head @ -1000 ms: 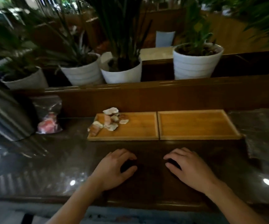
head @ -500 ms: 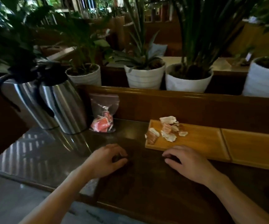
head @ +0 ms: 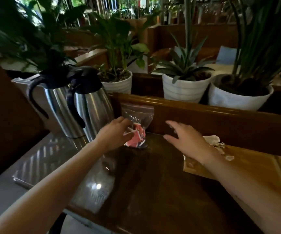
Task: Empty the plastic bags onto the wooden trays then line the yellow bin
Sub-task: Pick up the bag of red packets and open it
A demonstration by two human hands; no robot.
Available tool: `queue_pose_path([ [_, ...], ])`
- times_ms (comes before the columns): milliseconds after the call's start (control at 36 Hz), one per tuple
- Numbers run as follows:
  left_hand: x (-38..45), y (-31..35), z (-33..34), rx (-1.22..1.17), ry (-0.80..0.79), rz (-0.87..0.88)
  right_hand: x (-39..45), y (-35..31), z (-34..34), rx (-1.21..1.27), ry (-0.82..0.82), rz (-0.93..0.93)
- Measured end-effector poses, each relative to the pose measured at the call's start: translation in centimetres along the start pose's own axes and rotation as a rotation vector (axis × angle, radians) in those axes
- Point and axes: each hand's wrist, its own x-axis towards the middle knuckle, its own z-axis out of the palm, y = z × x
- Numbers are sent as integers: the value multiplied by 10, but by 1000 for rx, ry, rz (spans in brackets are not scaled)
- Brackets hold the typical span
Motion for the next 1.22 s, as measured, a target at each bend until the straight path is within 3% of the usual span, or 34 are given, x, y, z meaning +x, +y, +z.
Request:
queue_pose_path([
  [139,29,0,-10,77,137,27,39,-26,5,-181,144,-84],
  [417,55,0,3,67,338,7,79,-41,21,-139,292,-145],
  [556,54,2,9,52,363,1,79,-35,32,-103,365,-136],
  [694,57,9,11,50,426,15,73,-35,43,196,485,45],
  [861,67,8,16,93,502,22,74,-28,65,452,209,327],
  [972,68,9,14,93,520,35,79,-31,70,749,118,367],
  [1056,66,9,12,67,537,48,79,-37,69,1032,150,395],
  [1222,49,16,2,-40,568,46,74,-38,56,1023,241,267],
])
